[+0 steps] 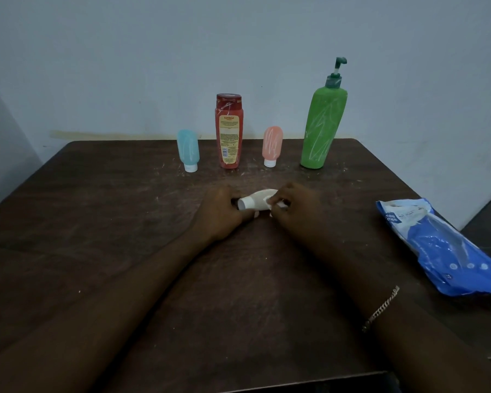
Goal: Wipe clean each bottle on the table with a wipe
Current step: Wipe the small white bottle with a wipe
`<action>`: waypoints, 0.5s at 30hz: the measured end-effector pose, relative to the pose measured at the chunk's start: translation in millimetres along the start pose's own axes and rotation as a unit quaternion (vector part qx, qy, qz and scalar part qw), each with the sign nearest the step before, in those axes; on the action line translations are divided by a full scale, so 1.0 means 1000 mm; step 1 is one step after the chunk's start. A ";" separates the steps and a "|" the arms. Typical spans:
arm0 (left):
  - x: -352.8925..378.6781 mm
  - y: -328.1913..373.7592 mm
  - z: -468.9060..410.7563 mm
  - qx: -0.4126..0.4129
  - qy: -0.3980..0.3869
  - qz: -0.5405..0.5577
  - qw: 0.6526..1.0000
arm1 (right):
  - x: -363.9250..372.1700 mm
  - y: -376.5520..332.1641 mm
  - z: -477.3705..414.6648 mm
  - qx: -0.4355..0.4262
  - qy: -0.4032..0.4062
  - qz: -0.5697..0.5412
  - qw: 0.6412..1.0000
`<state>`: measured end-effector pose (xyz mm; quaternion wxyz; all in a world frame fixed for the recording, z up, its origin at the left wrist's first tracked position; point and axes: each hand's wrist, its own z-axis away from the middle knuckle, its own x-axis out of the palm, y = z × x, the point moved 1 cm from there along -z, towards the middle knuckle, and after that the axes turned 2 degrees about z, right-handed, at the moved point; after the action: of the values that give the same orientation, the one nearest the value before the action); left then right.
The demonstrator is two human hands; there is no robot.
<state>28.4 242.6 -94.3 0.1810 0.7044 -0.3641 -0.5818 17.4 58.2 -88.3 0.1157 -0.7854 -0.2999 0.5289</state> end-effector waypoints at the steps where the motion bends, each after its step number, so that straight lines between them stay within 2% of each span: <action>1: 0.001 -0.001 -0.001 -0.003 0.001 -0.002 1.000 | 0.000 0.000 -0.002 0.008 0.015 0.000 1.000; 3: 0.002 -0.003 -0.003 -0.013 0.004 -0.008 1.000 | 0.001 -0.009 -0.004 -0.008 0.008 0.004 1.000; 6: 0.003 -0.006 -0.003 -0.021 0.004 -0.010 1.000 | 0.009 -0.020 0.001 -0.060 -0.052 0.009 0.997; 8: 0.003 -0.008 -0.004 -0.020 -0.001 -0.007 1.000 | 0.009 -0.016 0.002 -0.051 -0.072 0.020 0.996; 12: 0.004 -0.010 -0.004 -0.005 0.009 -0.009 1.000 | 0.001 0.001 -0.003 0.035 -0.026 -0.011 0.999; 15: 0.005 -0.010 -0.003 0.021 0.016 -0.012 1.000 | 0.000 -0.002 -0.007 0.054 0.014 -0.005 0.998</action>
<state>34.4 245.0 -103.4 0.1646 0.7214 -0.3649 -0.5651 23.1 60.6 -84.3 0.1646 -0.7842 -0.2730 0.5324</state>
